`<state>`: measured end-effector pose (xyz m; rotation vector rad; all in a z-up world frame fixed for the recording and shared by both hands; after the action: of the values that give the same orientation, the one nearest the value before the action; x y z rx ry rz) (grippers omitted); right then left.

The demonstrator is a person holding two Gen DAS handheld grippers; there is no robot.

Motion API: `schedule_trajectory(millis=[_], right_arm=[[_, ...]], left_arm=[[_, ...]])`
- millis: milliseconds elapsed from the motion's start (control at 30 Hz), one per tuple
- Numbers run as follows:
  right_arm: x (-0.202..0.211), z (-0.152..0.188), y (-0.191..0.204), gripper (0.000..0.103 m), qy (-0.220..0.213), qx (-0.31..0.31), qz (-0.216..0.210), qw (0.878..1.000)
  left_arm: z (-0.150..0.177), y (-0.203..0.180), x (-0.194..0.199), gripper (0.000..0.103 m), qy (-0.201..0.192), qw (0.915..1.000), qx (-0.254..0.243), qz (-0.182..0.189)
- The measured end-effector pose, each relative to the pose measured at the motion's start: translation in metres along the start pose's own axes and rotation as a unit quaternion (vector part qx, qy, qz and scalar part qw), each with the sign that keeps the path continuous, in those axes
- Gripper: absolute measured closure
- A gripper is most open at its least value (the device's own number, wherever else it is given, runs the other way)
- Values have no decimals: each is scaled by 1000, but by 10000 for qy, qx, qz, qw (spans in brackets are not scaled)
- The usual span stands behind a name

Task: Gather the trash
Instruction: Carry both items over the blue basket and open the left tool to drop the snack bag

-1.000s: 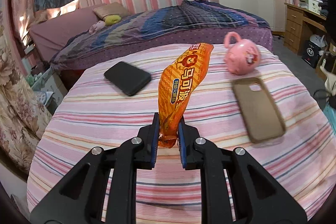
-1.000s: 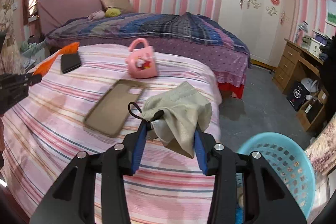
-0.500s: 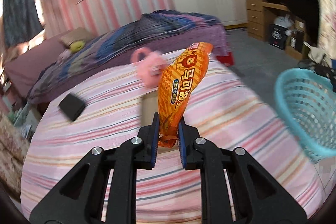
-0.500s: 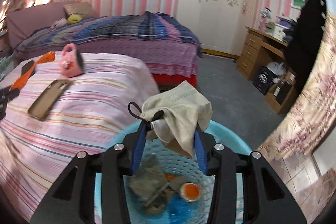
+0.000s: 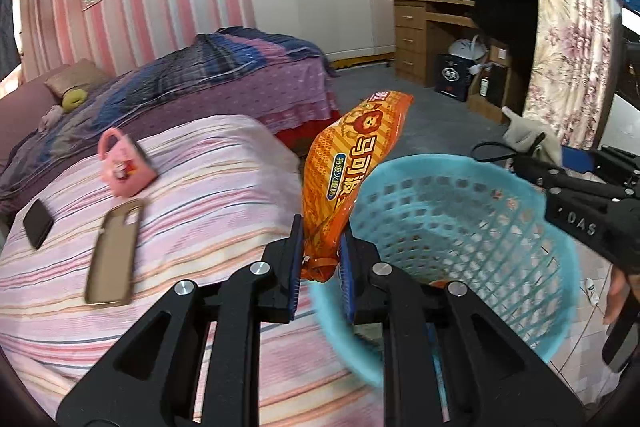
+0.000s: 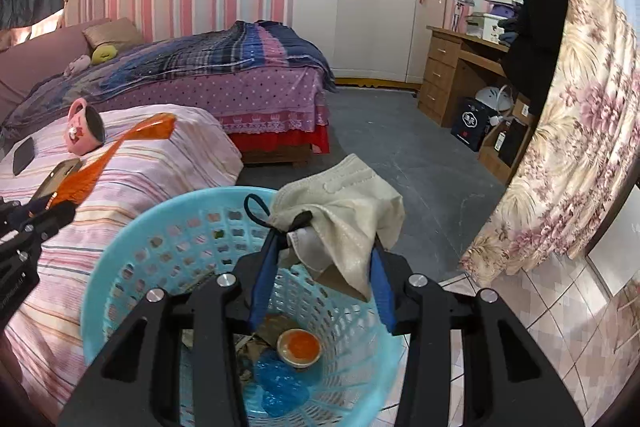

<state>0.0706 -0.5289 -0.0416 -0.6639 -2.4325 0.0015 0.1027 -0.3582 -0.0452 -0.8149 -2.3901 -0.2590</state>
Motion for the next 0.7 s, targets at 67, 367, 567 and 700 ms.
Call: schedule_trajectory(millis=[67,367,567,700], right_arm=[[-2,2,-6,61,17,-74,-22,10000],[-3,3,-13,61,-13,-146,-94,9998],[-1,2,-10,60,-34,-164,-121,9998],[0,0,-3,60,-40,-152,-171,9997]], left_arm=[[-1,-6,-4,88,19,10000,8,80],[5,-8,-11,39,-65,9997,81,231],[9,16,2,11,-266,9995,168,-58],[10,45,12,8,-318,9982,394,-326]])
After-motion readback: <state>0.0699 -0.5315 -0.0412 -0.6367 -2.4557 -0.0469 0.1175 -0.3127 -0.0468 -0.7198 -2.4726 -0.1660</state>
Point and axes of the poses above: each gripper's, at about its wrist camera, not at the fingertips, and x roughly against the way its jaws point, y to its left, z to its underside, the point moved 1 cm from there along -x, roughly the way its jaws point, and after that the axes turned 12 degrees about z, right-handed, at the moved point
